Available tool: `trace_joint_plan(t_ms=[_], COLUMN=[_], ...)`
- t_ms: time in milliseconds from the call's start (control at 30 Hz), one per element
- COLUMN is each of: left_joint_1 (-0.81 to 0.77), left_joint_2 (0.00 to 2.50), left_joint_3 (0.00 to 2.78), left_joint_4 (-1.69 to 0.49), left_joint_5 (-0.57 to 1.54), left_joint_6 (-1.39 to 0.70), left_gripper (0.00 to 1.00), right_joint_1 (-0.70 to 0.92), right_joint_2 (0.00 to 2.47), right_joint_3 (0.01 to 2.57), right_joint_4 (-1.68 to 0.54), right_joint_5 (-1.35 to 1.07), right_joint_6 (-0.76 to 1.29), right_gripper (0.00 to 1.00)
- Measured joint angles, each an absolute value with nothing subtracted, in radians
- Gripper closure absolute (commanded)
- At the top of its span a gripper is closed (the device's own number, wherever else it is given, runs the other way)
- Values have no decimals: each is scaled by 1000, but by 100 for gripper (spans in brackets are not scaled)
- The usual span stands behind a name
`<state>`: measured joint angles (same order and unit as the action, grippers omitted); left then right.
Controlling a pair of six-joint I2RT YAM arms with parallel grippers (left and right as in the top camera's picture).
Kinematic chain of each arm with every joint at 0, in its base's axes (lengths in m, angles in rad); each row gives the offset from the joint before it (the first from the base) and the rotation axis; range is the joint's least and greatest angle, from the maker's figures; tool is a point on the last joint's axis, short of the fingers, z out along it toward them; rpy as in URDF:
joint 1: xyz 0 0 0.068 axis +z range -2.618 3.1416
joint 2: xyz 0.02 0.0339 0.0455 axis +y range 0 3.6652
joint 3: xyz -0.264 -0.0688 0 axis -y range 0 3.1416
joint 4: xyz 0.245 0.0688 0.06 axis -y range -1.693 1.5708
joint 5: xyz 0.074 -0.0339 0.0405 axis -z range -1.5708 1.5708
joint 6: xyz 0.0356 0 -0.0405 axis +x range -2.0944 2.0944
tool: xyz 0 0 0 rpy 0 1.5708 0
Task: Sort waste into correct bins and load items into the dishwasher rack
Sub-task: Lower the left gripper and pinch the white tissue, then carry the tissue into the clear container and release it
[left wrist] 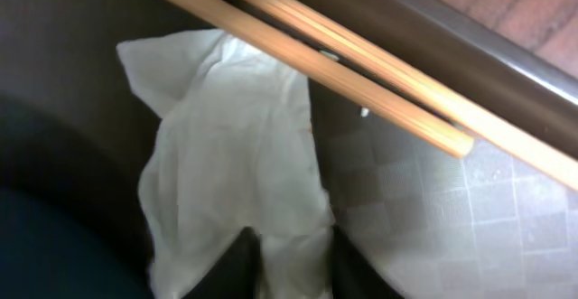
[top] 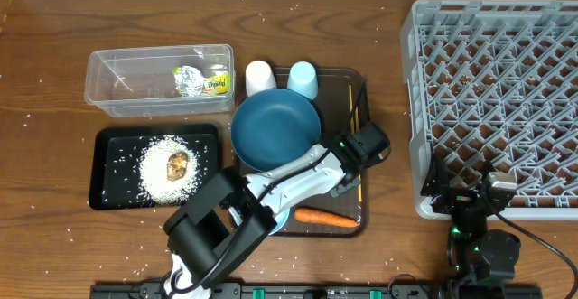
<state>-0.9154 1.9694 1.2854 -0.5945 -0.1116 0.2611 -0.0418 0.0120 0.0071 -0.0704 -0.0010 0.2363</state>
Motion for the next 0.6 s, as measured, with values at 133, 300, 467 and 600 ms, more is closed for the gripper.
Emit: trace_joint_plan(t_ms=[133, 300, 467, 600], left_joint_1=[-922, -947, -983, -993], left_joint_2=[1969, 1967, 1917, 1816], left_joint_3=[1285, 1285, 1285, 1285], left_joint_4=[-602, -630, -632, -632], left_joint_5=[-112, -112, -112, -112], left_joint_6=[257, 219, 163, 99], left_gripper=[94, 94, 94, 94], right_joint_1=[-42, -42, -42, -42], right_joint_2=[12, 12, 12, 12], right_joint_3=[7, 7, 7, 7], right_joint_4=[-70, -70, -70, -70], right_joint_5=[-1, -1, -1, -1], right_joint_6=[236, 237, 236, 236], right_gripper=[1, 1, 1, 1])
